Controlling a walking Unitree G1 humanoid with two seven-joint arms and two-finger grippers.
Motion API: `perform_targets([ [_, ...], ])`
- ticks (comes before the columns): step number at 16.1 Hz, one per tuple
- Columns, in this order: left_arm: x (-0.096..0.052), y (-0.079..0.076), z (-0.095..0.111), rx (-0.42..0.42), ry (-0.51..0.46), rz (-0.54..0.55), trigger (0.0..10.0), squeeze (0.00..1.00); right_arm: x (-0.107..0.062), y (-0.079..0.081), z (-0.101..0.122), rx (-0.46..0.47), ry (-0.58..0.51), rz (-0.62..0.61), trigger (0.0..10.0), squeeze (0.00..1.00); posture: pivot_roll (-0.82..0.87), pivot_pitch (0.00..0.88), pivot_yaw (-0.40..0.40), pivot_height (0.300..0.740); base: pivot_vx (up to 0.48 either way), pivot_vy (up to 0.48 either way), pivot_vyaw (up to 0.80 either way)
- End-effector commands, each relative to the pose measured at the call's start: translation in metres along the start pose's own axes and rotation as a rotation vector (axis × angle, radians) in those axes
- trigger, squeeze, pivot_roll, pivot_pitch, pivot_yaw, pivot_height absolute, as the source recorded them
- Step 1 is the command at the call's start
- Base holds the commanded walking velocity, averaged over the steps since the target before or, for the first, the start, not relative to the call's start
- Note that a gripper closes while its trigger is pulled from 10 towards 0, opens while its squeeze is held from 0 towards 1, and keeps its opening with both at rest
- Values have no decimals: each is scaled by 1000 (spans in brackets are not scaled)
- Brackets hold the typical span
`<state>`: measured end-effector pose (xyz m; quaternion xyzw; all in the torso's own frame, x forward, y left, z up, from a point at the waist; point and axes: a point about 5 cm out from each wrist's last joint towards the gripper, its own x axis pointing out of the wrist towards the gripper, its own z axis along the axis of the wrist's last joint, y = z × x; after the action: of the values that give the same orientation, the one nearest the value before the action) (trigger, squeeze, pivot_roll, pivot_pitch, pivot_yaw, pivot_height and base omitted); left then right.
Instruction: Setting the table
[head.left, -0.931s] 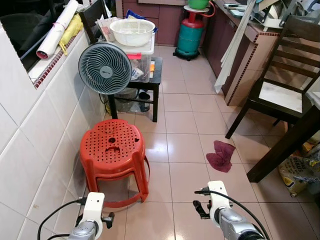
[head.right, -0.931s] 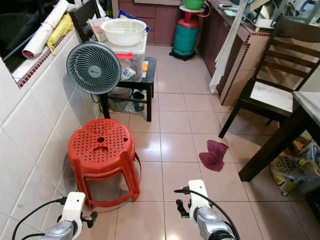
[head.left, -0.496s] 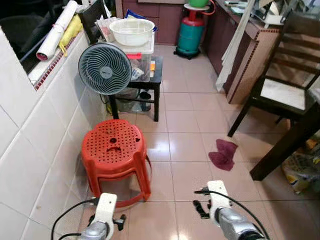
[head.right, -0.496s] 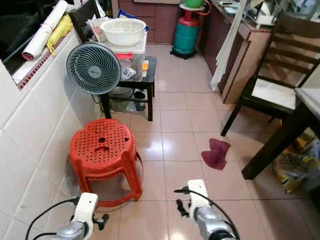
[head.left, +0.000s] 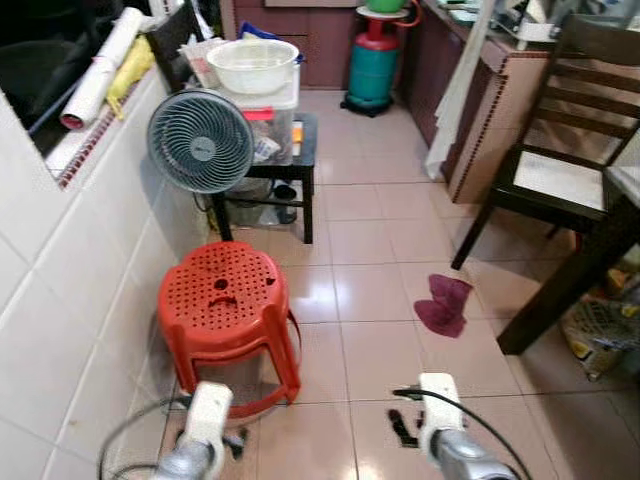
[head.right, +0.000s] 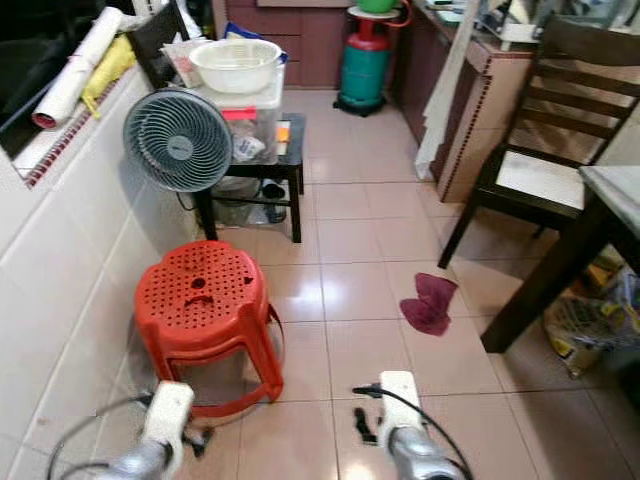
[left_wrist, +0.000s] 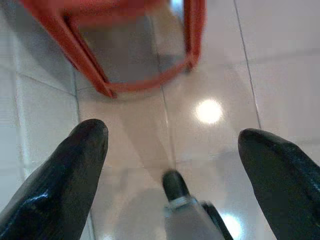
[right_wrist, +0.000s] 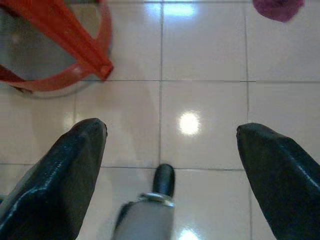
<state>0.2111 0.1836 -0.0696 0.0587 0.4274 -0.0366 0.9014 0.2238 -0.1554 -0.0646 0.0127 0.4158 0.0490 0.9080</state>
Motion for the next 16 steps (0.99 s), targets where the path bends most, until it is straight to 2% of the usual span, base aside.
perform_targets([
  [1, 1, 9, 17, 15, -70, 48, 10000, 0, 3, 5, 25, -11, -88, 25, 10000, 0, -72, 0, -20, 740, 0, 0, 0],
  [2, 2, 11, 35, 1, -149, 60, 10000, 0, 4, 10, 39, -13, -139, 55, 10000, 0, -56, 0, -9, 740, 0, 0, 0],
  [3, 2, 13, 60, -61, -249, 68, 10000, 0, 5, 15, 60, -48, -215, 78, 10000, 0, -60, 0, -16, 740, 0, 0, 0],
  [4, 2, 13, 71, -38, -292, 58, 10000, 0, 5, 15, 74, -36, -258, 82, 10000, 0, -60, 0, -15, 740, 0, 0, 0],
  [6, -7, 21, 107, -66, -513, -1, 10000, 0, -1, 9, 124, 0, -423, 99, 10000, 0, -64, 0, -22, 740, 0, 0, 0],
  [8, -12, 25, 109, -69, -557, -82, 10000, 0, -7, 1, 140, -81, -490, 120, 10000, 0, -68, 0, -14, 740, 0, 0, 0],
  [9, -15, 26, 109, -22, -589, -88, 10000, 0, -10, -5, 145, -89, -510, 120, 10000, 0, -75, 0, -16, 740, 0, 0, 0],
  [11, -25, 25, 96, -19, -631, -134, 10000, 0, -24, -16, 150, -103, -610, 121, 10000, 0, -88, 0, -14, 740, 0, 0, 0],
  [13, -38, 20, 86, -42, -686, -137, 10000, 0, -38, -24, 142, -44, -660, 149, 10000, 0, -94, 0, -10, 740, 0, 0, 0],
  [15, -47, 16, 82, -58, -718, -124, 10000, 0, -47, -32, 131, -65, -675, 113, 10000, 0, -92, 0, -12, 740, 0, 0, 0],
  [16, -53, 14, 78, -67, -728, -117, 10000, 0, -53, -36, 122, -38, -682, 77, 10000, 0, -84, 0, -10, 740, 0, 0, 0],
])
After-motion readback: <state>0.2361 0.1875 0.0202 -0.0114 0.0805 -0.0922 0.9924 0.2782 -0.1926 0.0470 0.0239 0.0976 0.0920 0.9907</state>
